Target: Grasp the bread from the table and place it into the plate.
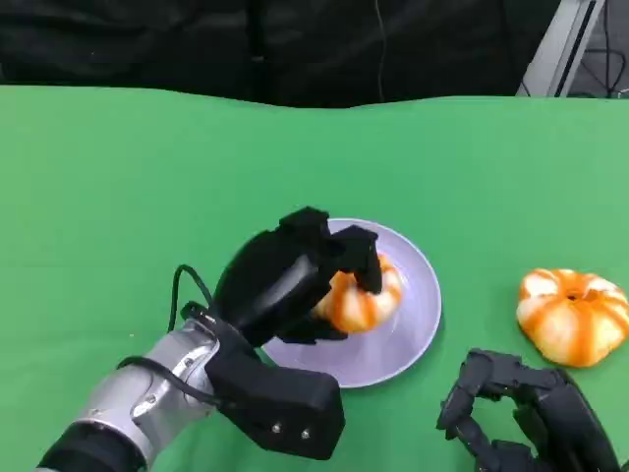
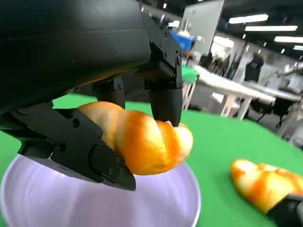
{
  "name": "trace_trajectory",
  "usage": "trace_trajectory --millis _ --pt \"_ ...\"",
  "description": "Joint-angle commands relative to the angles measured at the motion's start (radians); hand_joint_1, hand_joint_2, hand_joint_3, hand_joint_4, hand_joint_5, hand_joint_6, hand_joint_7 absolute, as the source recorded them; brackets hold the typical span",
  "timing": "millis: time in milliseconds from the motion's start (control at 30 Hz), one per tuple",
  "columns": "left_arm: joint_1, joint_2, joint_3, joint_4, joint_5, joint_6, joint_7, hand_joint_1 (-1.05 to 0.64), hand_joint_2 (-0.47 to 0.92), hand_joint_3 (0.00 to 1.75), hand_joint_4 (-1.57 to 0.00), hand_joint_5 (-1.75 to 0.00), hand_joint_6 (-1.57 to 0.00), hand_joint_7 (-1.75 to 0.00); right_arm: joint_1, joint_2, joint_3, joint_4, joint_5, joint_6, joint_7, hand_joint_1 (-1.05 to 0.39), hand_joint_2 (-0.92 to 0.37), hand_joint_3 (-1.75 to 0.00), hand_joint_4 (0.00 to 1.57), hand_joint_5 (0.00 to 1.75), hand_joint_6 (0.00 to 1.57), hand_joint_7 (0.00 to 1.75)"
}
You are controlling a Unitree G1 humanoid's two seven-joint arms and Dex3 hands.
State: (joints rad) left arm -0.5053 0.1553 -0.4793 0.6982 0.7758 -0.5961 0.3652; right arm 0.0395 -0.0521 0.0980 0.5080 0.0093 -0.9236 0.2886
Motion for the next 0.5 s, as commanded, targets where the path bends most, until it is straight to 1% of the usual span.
trace_trajectory --millis 33,200,400,467,500 --pt "-0.026 0.004 -0.007 0.045 -0.011 -0.032 0.031 -0.10 0.85 0.02 -0.51 -1.75 -0.54 -1.64 0.008 -0.008 -0.003 -0.019 -0.013 -0.004 -0.018 -0.24 -0.63 -0.90 0.79 1.56 0.80 1.30" --pt "-0.036 0.002 -0.011 0.069 -0.010 -0.049 0.038 -0.14 0.86 0.01 -0.52 -1.75 -0.51 -1.70 0.004 -0.008 -0.001 -0.015 -0.003 -0.007 -0.015 -0.26 -0.64 -0.88 0.79 1.56 0.79 1.31" --pt "-0.056 -0.011 -0.012 0.108 -0.025 -0.067 0.026 -0.14 0.87 0.01 -0.51 -1.75 -0.51 -1.68 0.009 -0.015 -0.001 -0.032 -0.004 0.012 -0.014 -0.26 -0.63 -0.89 0.78 1.56 0.79 1.32" --pt "-0.066 -0.012 -0.016 0.126 -0.025 -0.076 0.027 -0.15 0.87 0.01 -0.50 -1.75 -0.52 -1.64 0.010 -0.015 -0.001 -0.033 -0.001 0.012 -0.012 -0.25 -0.63 -0.89 0.79 1.56 0.79 1.32" --pt "-0.069 -0.013 -0.015 0.131 -0.032 -0.080 0.016 -0.15 0.87 0.00 -0.48 -1.73 -0.55 -1.54 0.009 -0.014 -0.001 -0.030 0.000 0.008 -0.011 -0.25 -0.62 -0.89 0.79 1.56 0.79 1.32"
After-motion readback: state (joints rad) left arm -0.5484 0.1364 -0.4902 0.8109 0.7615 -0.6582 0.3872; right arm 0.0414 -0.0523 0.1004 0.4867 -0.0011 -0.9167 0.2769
